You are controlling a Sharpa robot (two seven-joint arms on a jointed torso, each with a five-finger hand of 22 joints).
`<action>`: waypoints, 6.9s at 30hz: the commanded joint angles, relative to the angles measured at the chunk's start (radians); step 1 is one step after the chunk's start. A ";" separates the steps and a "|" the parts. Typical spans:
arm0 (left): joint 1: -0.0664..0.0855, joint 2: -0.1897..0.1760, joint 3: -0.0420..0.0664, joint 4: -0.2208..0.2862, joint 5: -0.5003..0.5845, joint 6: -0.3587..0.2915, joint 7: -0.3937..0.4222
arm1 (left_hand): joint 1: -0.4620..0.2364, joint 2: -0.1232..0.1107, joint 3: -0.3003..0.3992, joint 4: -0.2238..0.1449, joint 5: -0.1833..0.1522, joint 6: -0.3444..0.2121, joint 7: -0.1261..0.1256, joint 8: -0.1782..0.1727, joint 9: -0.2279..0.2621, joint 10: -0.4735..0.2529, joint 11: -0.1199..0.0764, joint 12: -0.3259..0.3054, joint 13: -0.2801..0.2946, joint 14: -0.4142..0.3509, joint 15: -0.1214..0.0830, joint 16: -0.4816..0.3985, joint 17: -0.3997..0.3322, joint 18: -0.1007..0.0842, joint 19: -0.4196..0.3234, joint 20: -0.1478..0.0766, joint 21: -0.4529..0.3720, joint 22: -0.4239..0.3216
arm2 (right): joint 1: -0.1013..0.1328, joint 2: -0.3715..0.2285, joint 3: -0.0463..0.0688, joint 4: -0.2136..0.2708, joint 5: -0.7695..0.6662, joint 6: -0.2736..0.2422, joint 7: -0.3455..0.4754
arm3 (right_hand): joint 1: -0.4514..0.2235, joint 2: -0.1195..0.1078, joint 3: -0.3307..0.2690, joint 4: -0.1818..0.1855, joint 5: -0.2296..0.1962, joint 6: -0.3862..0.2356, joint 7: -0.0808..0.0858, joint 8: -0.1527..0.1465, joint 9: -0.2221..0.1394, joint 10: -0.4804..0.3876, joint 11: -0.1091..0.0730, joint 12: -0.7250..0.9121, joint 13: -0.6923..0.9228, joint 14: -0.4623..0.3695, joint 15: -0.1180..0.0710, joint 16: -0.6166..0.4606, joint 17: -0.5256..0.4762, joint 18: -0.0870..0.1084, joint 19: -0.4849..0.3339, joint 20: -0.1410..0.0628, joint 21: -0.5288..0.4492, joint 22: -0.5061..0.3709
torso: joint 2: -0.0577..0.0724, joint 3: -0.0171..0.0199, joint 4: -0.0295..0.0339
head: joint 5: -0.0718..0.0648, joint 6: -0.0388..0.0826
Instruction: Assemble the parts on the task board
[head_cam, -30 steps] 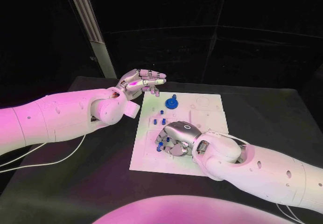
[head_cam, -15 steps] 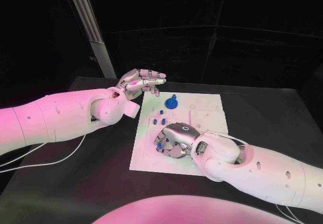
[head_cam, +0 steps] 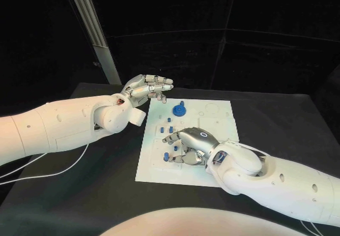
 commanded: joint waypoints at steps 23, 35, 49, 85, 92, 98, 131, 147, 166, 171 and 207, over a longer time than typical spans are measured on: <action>0.001 -0.013 -0.024 0.003 0.004 0.020 0.002 | -0.005 0.003 -0.009 0.000 0.004 -0.011 0.001 0.004 0.000 -0.013 0.000 0.008 -0.001 -0.010 -0.001 0.006 -0.003 0.014 -0.002 0.007 -0.008 -0.002 | -0.004 -0.424 0.049 0.172 0.408 -0.031 -0.239 | -0.104 0.081 -0.266 0.202 0.151 0.216 -0.048 0.160 0.019 0.389 -0.092 0.864 0.786 0.142 -0.077 0.442 0.569 -0.088 0.284 -0.068 0.314 0.400 | -0.018 -0.0015 -0.0294 | -0.116 0.030; 0.000 -0.017 -0.027 0.005 0.004 0.021 0.002 | -0.005 0.004 -0.009 0.000 0.004 -0.011 0.001 0.005 0.000 -0.013 0.000 0.009 -0.001 -0.010 0.000 0.007 -0.004 0.014 -0.002 0.007 -0.008 -0.003 | -0.045 -0.416 0.049 0.181 0.254 0.019 -0.369 | -0.185 0.088 -0.324 0.207 0.137 0.184 -0.042 0.190 0.018 0.388 -0.086 0.915 0.880 0.143 -0.071 0.486 0.638 -0.092 0.294 -0.063 0.326 0.417 | -0.016 -0.0031 -0.0264 | -0.121 0.031; 0.000 -0.021 -0.027 0.006 0.004 0.025 -0.001 | -0.005 0.004 -0.009 0.000 0.004 -0.011 0.001 0.005 0.000 -0.013 0.000 0.009 -0.001 -0.010 0.000 0.007 -0.004 0.014 -0.002 0.007 -0.008 -0.003 | -0.061 -0.384 0.049 0.164 0.157 0.091 -0.406 | -0.189 0.091 -0.321 0.204 0.148 0.179 -0.044 0.214 0.021 0.438 -0.087 1.012 1.017 0.153 -0.071 0.539 0.730 -0.098 0.308 -0.062 0.339 0.438 | -0.016 -0.0038 -0.0270 | -0.123 0.023; 0.000 -0.025 -0.028 0.008 0.003 0.040 -0.016 | -0.006 0.004 -0.010 0.001 0.004 -0.012 0.001 0.006 0.000 -0.014 0.000 0.010 -0.001 -0.011 0.000 0.007 -0.004 0.014 -0.002 0.007 -0.008 -0.003 | -0.080 -0.307 0.050 0.135 0.092 0.105 -0.488 | -0.047 0.133 -0.318 0.181 0.398 0.200 -0.055 0.268 0.036 0.457 -0.099 1.043 1.109 0.154 -0.079 0.555 0.769 -0.101 0.316 -0.068 0.348 0.452 | -0.017 -0.0033 -0.0288 | -0.129 0.012; 0.000 -0.025 -0.028 0.007 0.003 0.041 -0.016 | -0.006 0.005 -0.011 0.001 0.004 -0.013 0.001 0.006 0.000 -0.015 0.000 0.012 -0.001 -0.012 0.000 0.007 -0.006 0.014 -0.002 0.007 -0.009 -0.004 | -0.080 -0.323 0.050 0.152 0.284 -0.014 -0.436 | -0.045 0.137 -0.320 0.194 0.445 0.215 -0.061 0.271 0.042 0.466 -0.104 1.050 1.123 0.155 -0.083 0.558 0.778 -0.102 0.320 -0.072 0.351 0.457 | -0.018 -0.0033 -0.0280 | -0.132 0.013; 0.000 -0.024 -0.028 0.006 0.003 0.041 -0.016 | -0.006 0.005 -0.011 0.001 0.004 -0.013 0.001 0.007 0.000 -0.015 0.000 0.012 -0.001 -0.012 0.000 0.007 -0.006 0.014 -0.002 0.007 -0.009 -0.004 | -0.080 -0.337 0.050 0.171 0.388 -0.104 -0.390 | -0.053 0.136 -0.325 0.201 0.463 0.230 -0.066 0.272 0.047 0.472 -0.107 1.053 1.131 0.156 -0.086 0.560 0.782 -0.103 0.322 -0.074 0.353 0.460 | -0.017 -0.0041 -0.0265 | -0.134 0.014; 0.001 -0.017 -0.028 0.007 0.003 0.039 -0.018 | -0.003 0.005 -0.010 -0.001 0.005 -0.014 0.001 0.008 0.000 -0.017 0.000 0.014 -0.001 -0.013 -0.001 0.008 -0.007 0.015 -0.003 0.007 -0.010 -0.005 | -0.079 -0.292 0.054 0.190 0.441 -0.083 -0.409 | -0.066 0.144 -0.332 0.202 0.459 0.263 -0.078 0.263 0.061 0.480 -0.118 1.050 1.139 0.159 -0.095 0.568 0.799 -0.106 0.329 -0.083 0.359 0.470 | -0.016 -0.0053 -0.0268 | -0.124 0.009; 0.001 -0.013 -0.028 0.004 0.003 0.041 -0.019 | -0.003 0.005 -0.010 -0.001 0.005 -0.014 0.001 0.008 0.000 -0.017 0.000 0.014 -0.001 -0.013 -0.001 0.008 -0.007 0.015 -0.003 0.007 -0.010 -0.005 | -0.079 -0.246 0.054 0.165 0.421 -0.058 -0.421 | -0.081 0.148 -0.338 0.204 0.450 0.269 -0.078 0.254 0.065 0.483 -0.118 1.046 1.140 0.159 -0.096 0.567 0.799 -0.106 0.330 -0.084 0.360 0.471 | -0.016 -0.0038 -0.0272 | -0.118 0.009; 0.001 -0.011 -0.028 0.004 0.003 0.047 -0.022 | -0.004 0.006 -0.011 -0.001 0.005 -0.014 0.001 0.009 0.000 -0.017 0.000 0.016 -0.001 -0.014 0.000 0.009 -0.008 0.015 -0.003 0.007 -0.010 -0.005 | -0.079 -0.214 0.054 0.145 0.381 -0.063 -0.437 | -0.200 0.157 -0.406 0.199 0.144 0.278 -0.077 0.214 0.089 0.466 -0.115 0.988 1.109 0.153 -0.093 0.550 0.780 -0.103 0.320 -0.083 0.351 0.458 | -0.016 -0.0042 -0.0273 | -0.117 0.007; 0.001 -0.011 -0.028 0.005 0.003 0.048 -0.020 | -0.004 0.006 -0.011 -0.001 0.005 -0.014 0.001 0.009 0.000 -0.017 0.000 0.016 -0.001 -0.014 0.000 0.009 -0.008 0.015 -0.003 0.007 -0.010 -0.005 | -0.079 -0.212 0.055 0.147 0.323 -0.061 -0.438 | -0.328 0.101 -0.402 0.209 -0.010 0.262 -0.068 0.195 0.101 0.438 -0.107 0.930 1.068 0.148 -0.087 0.532 0.759 -0.098 0.306 -0.077 0.338 0.441 | -0.016 -0.0041 -0.0276 | -0.118 0.008; 0.001 -0.018 -0.028 0.005 0.003 0.048 -0.023 | -0.003 0.007 -0.010 -0.001 0.005 -0.014 0.001 0.010 0.000 -0.018 0.000 0.017 -0.001 -0.015 0.000 0.009 -0.010 0.015 -0.003 0.007 -0.011 -0.006 | -0.079 -0.221 0.054 0.161 0.226 -0.047 -0.422 | -0.058 0.115 -0.231 0.070 0.003 0.304 -0.084 0.216 0.182 0.453 -0.122 0.912 1.084 0.154 -0.099 0.526 0.773 -0.100 0.314 -0.087 0.342 0.450 | -0.016 -0.0041 -0.0278 | -0.119 0.002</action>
